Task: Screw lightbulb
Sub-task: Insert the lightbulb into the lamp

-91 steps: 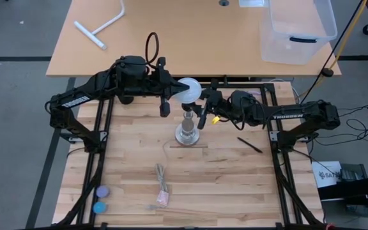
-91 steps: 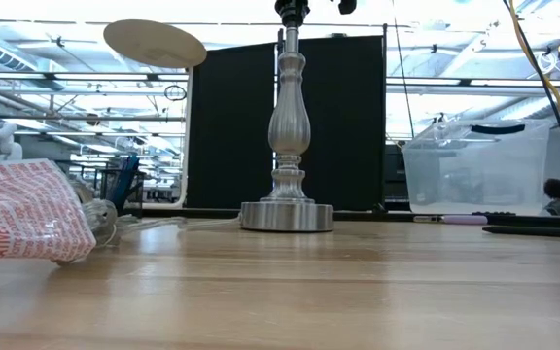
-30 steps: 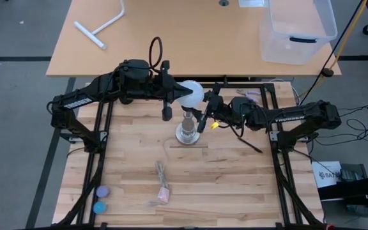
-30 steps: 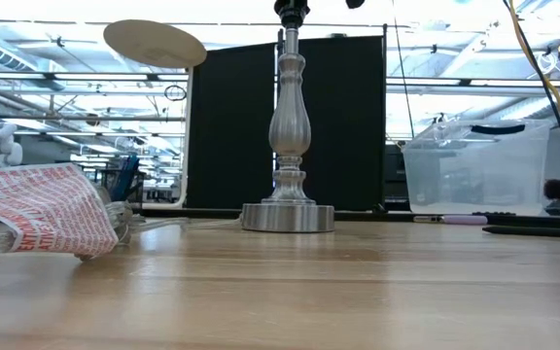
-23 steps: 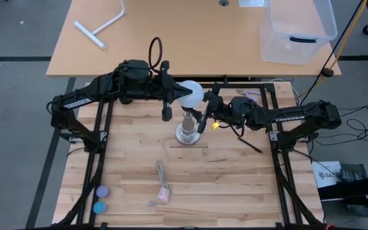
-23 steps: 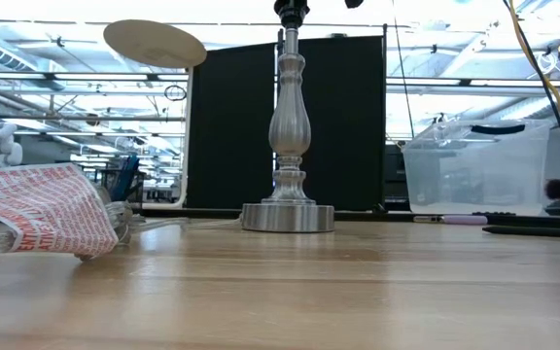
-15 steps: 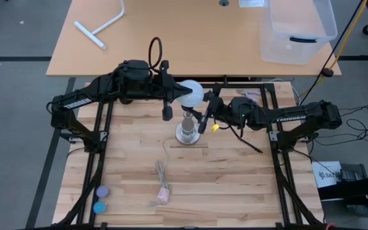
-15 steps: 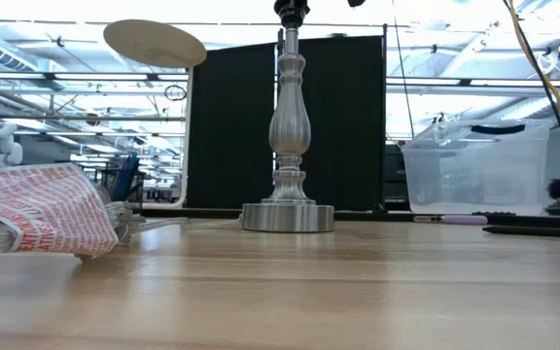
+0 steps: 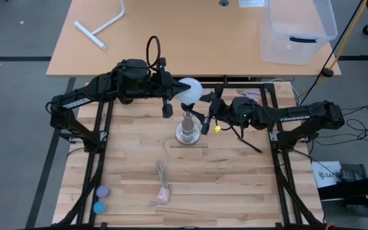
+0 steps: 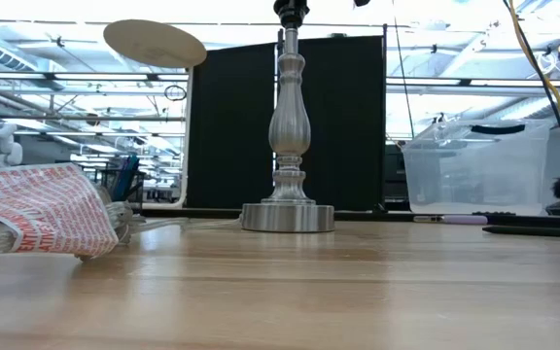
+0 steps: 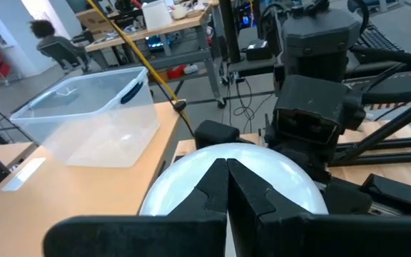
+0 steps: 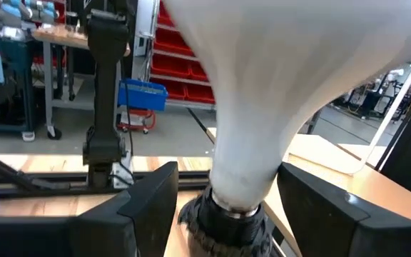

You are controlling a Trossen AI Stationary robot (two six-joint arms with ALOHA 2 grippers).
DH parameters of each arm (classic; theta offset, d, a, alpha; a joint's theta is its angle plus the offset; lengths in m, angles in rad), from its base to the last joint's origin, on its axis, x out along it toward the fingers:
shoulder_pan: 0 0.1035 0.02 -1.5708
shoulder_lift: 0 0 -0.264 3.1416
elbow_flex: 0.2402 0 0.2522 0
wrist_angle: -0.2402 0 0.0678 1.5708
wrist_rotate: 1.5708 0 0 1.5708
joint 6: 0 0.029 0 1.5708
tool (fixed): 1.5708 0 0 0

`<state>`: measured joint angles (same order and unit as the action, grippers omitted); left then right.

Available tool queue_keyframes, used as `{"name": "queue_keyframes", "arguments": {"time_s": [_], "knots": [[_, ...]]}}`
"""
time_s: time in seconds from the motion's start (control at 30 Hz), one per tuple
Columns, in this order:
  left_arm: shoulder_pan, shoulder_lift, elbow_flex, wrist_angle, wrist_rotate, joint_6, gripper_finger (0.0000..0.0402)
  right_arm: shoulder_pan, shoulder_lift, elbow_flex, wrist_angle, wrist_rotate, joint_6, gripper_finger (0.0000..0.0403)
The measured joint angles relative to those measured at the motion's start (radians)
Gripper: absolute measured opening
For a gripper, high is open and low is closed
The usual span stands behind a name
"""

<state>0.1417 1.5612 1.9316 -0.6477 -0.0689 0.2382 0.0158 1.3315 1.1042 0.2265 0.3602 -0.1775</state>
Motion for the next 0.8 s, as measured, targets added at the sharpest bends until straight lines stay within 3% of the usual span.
{"name": "queue_keyframes", "arguments": {"time_s": [0.63, 0.8], "knots": [[0.0, 0.0, 0.0, -0.021, 0.004, -0.003, 0.0, 0.026, -0.09, -0.001, -0.222, 0.007, -0.047, 0.0231], [-0.001, 0.0, 0.0, -0.031, 0.015, -0.003, 0.0, 0.023, -0.09, -0.001, -0.208, 0.006, -0.05, 0.0231]]}}
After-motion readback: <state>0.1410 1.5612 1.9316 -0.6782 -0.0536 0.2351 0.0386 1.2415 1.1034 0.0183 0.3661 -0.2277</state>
